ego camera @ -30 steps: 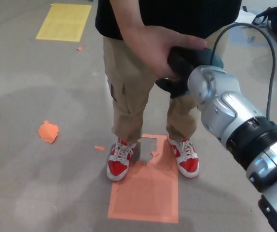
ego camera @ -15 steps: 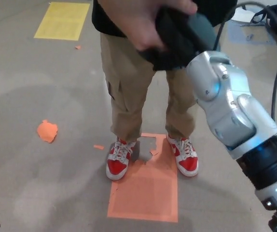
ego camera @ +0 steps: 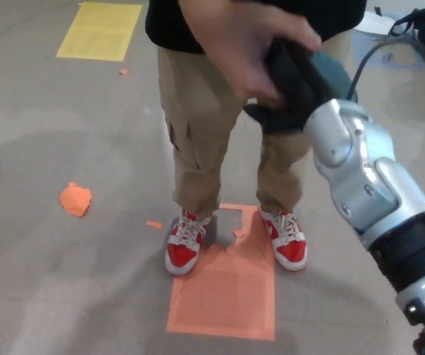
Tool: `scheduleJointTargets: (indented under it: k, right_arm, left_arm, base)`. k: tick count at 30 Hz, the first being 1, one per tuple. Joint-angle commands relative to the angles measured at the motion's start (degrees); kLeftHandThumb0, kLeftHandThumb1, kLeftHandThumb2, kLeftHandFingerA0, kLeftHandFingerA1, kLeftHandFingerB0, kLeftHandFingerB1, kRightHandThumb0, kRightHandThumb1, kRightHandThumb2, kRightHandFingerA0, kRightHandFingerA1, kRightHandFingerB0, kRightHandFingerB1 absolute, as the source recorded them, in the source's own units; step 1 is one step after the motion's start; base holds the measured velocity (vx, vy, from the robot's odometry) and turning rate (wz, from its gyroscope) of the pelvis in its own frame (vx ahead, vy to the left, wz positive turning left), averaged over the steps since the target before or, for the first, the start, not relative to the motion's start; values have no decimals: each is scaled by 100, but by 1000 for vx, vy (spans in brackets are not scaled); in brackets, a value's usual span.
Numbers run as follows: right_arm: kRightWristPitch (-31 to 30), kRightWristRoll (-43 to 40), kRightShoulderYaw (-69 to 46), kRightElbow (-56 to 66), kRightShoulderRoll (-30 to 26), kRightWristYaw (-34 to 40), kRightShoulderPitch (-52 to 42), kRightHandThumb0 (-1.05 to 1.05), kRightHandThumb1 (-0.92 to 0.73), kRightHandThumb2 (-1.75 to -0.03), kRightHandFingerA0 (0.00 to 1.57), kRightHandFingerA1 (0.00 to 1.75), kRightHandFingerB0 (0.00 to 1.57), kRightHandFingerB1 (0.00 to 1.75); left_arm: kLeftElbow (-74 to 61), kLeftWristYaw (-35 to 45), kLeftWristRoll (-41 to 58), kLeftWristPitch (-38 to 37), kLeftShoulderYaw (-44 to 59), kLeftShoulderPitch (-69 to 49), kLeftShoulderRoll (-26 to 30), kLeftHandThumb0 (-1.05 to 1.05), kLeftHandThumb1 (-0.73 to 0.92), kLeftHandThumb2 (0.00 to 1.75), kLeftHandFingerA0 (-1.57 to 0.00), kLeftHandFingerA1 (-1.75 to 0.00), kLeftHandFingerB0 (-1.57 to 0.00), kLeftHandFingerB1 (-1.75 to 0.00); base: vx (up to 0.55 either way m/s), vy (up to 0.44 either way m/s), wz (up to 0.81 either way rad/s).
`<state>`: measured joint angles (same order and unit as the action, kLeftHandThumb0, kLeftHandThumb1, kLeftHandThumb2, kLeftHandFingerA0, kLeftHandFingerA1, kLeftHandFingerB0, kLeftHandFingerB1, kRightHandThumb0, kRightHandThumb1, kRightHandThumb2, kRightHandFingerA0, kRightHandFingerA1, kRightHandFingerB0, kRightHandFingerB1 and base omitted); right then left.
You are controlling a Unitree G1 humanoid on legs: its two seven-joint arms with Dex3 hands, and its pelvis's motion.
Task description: The robot extends its right arm to grab a person's hand and shakes it
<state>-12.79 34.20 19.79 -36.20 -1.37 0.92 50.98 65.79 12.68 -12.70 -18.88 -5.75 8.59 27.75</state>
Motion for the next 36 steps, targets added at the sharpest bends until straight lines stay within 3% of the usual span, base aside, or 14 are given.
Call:
scheduleJointTargets:
  k: [1, 4, 12, 13, 14, 15, 17, 22, 23, 24, 26, 27, 31, 36]
  right_arm:
    - [707, -210, 129, -2581, 376, 60, -38, -19, -68, -59, 64, 53, 38, 40]
    - [688, -212, 143, -2789, 426, -25, -10, -20, -60, -57, 60, 53, 38, 39]
    - [1195, -411, -61, -2765, 373, 176, 291, -21, -76, -62, 77, 55, 36, 39]
    - [1150, -482, -134, -2531, 359, 182, 376, -20, -64, -59, 78, 55, 37, 38]
    - [1159, -523, -187, -2190, 321, 239, 421, -22, -70, -61, 86, 55, 39, 38]
    - [1135, -561, -253, -1584, 242, 206, 379, -26, -85, -65, 71, 49, 39, 36]
    - [1068, -582, -340, -551, 101, 111, 272, -24, -85, -65, 81, 55, 41, 37]
    - [782, -597, -699, 2595, -118, -221, -111, -29, -90, -67, 90, 57, 39, 37]
    - [705, -651, -814, 3318, -132, -352, -150, -37, -72, -99, 87, 72, 34, 52]
    - [666, -652, -888, 3807, -137, -403, -177, -32, -88, -66, 93, 65, 40, 37]
    - [637, -615, -931, 4136, -137, -412, -203, -32, -88, -66, 93, 65, 40, 37]
    - [506, -551, -957, 4441, -137, -490, -223, -32, -88, -67, 92, 54, 42, 36]
    - [220, -445, -1025, 5208, -78, -641, -332, -28, -87, -67, 93, 54, 44, 38]
    - [438, -583, -900, 4607, -58, -570, -572, -26, -86, -66, 92, 56, 45, 39]
  left_arm:
    - [70, 72, 14, -54, 39, 60, 132, -68, 69, 101, -2, -36, -2, -32]
    - [63, 54, -10, -32, 24, 97, 144, -67, 70, 100, -2, -36, -2, -33]
    - [73, 101, 4, 8, 36, 169, 158, -68, 70, 101, -3, -36, -2, -33]
    - [67, 107, 17, 10, 47, 164, 157, -67, 69, 100, -2, -36, -2, -32]
    - [64, 108, 24, -40, 54, 154, 158, -67, 69, 100, -2, -37, -2, -33]
    - [59, 60, -15, -60, 29, 147, 162, -69, 70, 102, -3, -38, -3, -33]
    - [54, -16, -88, -24, -23, 166, 172, -77, 72, 101, -7, -36, -6, -29]
    - [15, 43, 0, -42, 39, 176, 180, -70, 68, 101, -4, -39, -3, -34]
    - [39, 65, -20, 0, 18, 209, 184, -68, 69, 100, -3, -38, -2, -32]
    - [62, 68, -52, -43, -9, 223, 198, -68, 69, 100, -3, -38, -2, -33]
    - [82, 58, -88, -134, -38, 224, 217, -68, 69, 100, -3, -38, -2, -33]
    - [111, 45, -102, -132, -47, 242, 217, -69, 70, 101, -3, -38, -3, -35]
    - [146, 6, -147, -29, -81, 295, 213, -68, 70, 101, -3, -38, -2, -34]
    - [159, 53, -103, -130, -61, 198, 186, -69, 70, 102, -3, -38, -3, -34]
  base:
    - [0, 0, 0]
    - [0, 0, 0]
    - [0, 0, 0]
    - [0, 0, 0]
    - [0, 0, 0]
    - [0, 0, 0]
    - [0, 0, 0]
    - [0, 0, 0]
    - [0, 0, 0]
    - [0, 0, 0]
    - [0, 0, 0]
    - [0, 0, 0]
    - [0, 0, 0]
    - [0, 0, 0]
